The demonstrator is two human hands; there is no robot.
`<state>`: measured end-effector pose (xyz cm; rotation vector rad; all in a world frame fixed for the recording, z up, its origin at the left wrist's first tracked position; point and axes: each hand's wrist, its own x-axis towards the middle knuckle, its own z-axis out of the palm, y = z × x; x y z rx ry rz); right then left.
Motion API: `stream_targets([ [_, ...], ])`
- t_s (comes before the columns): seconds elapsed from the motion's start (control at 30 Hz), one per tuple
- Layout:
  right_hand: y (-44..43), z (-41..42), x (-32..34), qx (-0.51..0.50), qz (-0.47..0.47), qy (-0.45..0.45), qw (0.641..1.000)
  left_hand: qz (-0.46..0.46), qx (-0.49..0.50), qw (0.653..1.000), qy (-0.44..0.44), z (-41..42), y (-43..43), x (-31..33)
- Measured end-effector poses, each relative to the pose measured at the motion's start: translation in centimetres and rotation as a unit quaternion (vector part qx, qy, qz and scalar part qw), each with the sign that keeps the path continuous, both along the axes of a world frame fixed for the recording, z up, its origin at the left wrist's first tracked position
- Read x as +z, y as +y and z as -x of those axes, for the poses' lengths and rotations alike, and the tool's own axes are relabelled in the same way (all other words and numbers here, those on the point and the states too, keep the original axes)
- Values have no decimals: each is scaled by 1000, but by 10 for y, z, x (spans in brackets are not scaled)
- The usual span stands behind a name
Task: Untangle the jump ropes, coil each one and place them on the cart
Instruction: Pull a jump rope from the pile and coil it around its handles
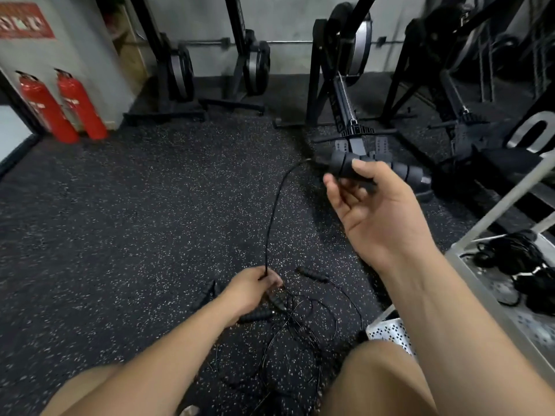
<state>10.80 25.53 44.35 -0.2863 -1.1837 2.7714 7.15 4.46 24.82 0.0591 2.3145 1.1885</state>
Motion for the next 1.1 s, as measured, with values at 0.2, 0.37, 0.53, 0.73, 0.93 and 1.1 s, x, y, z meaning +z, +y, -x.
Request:
stream_targets([
  [0.2,-34,4,-18,-74,-93,-8,993,-95,25,994,36,6,-18,24],
  [0.37,-47,-20,-63,-166,-328,-28,930,-157,82,983,47,6,-23,45],
  [0.53,-53,-50,-98,-141,-480,-18,866,-141,109,981,70,-14,-36,54],
  [0.73,-69,-80,-133,98,-465,-10,880,-136,148,976,80,-69,-44,25],
  [0.93,-66,-88,-162,174,-347,-96,917,-120,169,971,122,-88,-32,18],
  [1.1,-44,-89,-185,122,-452,-204,859,-179,189,962,83,-91,-25,24],
])
